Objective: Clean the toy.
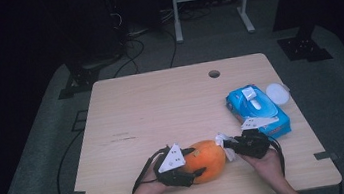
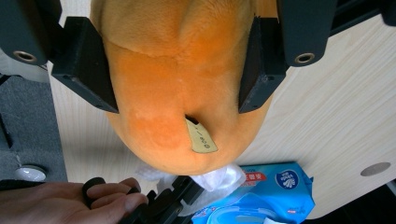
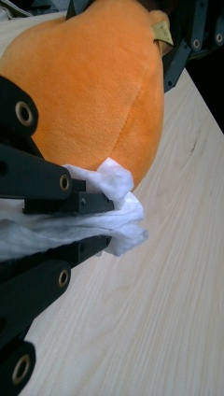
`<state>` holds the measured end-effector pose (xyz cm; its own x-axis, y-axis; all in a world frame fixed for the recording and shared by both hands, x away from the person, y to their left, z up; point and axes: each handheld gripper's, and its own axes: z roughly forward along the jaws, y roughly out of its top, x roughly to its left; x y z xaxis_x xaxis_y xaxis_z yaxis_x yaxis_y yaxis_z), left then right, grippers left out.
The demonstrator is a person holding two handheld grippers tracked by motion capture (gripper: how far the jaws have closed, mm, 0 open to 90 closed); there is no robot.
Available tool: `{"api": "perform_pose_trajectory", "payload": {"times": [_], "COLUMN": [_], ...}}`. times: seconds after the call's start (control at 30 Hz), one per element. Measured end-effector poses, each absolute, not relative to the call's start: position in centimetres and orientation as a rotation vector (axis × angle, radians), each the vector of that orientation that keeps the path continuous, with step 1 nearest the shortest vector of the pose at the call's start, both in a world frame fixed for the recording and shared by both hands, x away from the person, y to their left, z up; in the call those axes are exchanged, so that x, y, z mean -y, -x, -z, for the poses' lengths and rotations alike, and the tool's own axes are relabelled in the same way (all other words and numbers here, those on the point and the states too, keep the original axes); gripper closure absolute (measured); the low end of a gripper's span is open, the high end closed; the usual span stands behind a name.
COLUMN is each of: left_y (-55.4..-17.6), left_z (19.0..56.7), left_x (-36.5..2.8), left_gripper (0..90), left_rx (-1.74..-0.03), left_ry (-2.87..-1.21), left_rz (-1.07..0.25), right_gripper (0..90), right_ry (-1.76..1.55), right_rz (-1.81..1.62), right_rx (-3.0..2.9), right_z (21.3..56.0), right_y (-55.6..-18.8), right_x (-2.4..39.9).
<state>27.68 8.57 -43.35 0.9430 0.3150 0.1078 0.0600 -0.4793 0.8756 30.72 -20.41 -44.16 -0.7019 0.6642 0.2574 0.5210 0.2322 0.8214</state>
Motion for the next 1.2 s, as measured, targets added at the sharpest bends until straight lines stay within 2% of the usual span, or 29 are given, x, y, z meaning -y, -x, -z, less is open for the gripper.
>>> {"api": "perform_pose_trajectory", "payload": {"times": [0.37,0.57,0.83,1.07,1.13,1.2], "left_y": [-27.9,-27.6,-27.7,-27.6,-27.5,-27.6], "left_z": [43.4,43.4,43.5,43.5,43.4,43.2], "left_x": [-8.6,-8.1,-8.2,-7.6,-7.5,-7.6], "left_gripper": [33.1,33.2,33.3,33.1,32.1,26.9], "left_rx": [-0.283,-0.264,-0.270,-0.280,-0.274,-0.275], "left_ry": [-2.048,-2.058,-2.054,-2.054,-2.056,-2.048], "left_rz": [-0.299,-0.312,-0.304,-0.321,-0.320,-0.308], "right_gripper": [81.4,81.4,81.4,81.3,81.4,81.4], "right_ry": [-1.118,-1.012,-1.170,-0.942,-0.931,-0.975], "right_rz": [-1.502,-1.588,-1.510,-1.576,-1.557,-1.570], "right_rx": [-2.340,-2.327,-2.339,-2.320,-2.331,-2.331], "right_z": [43.6,41.9,44.1,41.3,41.4,42.0], "right_y": [-30.4,-29.3,-30.6,-28.5,-28.6,-29.0], "right_x": [20.2,19.0,20.3,18.0,18.0,18.5]}}
